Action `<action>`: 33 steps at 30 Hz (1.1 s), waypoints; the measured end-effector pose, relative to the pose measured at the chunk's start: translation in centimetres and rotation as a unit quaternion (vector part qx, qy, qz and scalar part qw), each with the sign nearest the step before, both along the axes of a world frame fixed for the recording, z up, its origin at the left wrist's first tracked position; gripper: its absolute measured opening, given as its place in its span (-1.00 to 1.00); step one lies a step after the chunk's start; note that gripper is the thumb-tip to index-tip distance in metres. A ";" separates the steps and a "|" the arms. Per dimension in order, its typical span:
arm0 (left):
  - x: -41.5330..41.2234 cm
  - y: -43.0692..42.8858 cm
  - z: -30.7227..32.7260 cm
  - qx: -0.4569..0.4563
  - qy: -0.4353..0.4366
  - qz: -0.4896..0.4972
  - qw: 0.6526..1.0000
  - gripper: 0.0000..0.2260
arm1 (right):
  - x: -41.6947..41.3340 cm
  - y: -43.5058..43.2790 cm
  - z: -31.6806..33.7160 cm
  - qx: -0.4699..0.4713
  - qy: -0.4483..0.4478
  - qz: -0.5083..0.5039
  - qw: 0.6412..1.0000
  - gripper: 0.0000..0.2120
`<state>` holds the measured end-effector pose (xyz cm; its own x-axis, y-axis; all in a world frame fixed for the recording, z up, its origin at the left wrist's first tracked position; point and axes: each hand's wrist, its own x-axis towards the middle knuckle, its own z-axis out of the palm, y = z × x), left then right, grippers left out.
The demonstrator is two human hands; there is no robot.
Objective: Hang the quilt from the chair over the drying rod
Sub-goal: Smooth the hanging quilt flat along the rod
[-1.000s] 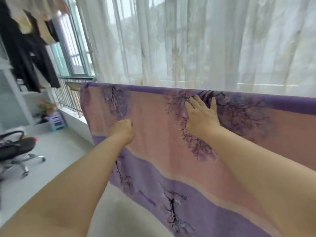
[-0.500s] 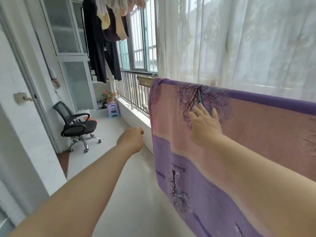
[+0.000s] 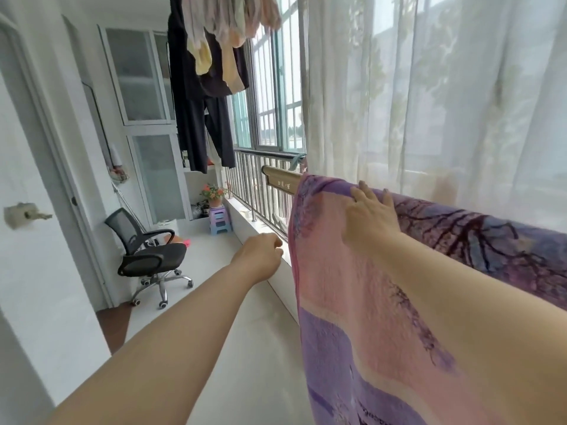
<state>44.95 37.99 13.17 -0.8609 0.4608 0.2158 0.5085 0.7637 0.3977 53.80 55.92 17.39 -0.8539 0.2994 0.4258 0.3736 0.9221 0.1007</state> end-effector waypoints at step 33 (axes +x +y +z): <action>-25.7 19.0 4.8 -0.074 0.208 -0.284 0.933 -0.62 | -9.9 4.7 -2.6 0.123 0.070 -0.299 0.944 -0.53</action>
<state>19.23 57.01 17.99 -0.3247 0.8682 0.3752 0.9347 0.3553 -0.0133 43.87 60.62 14.78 -0.4943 0.5869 0.6412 0.8448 0.4982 0.1952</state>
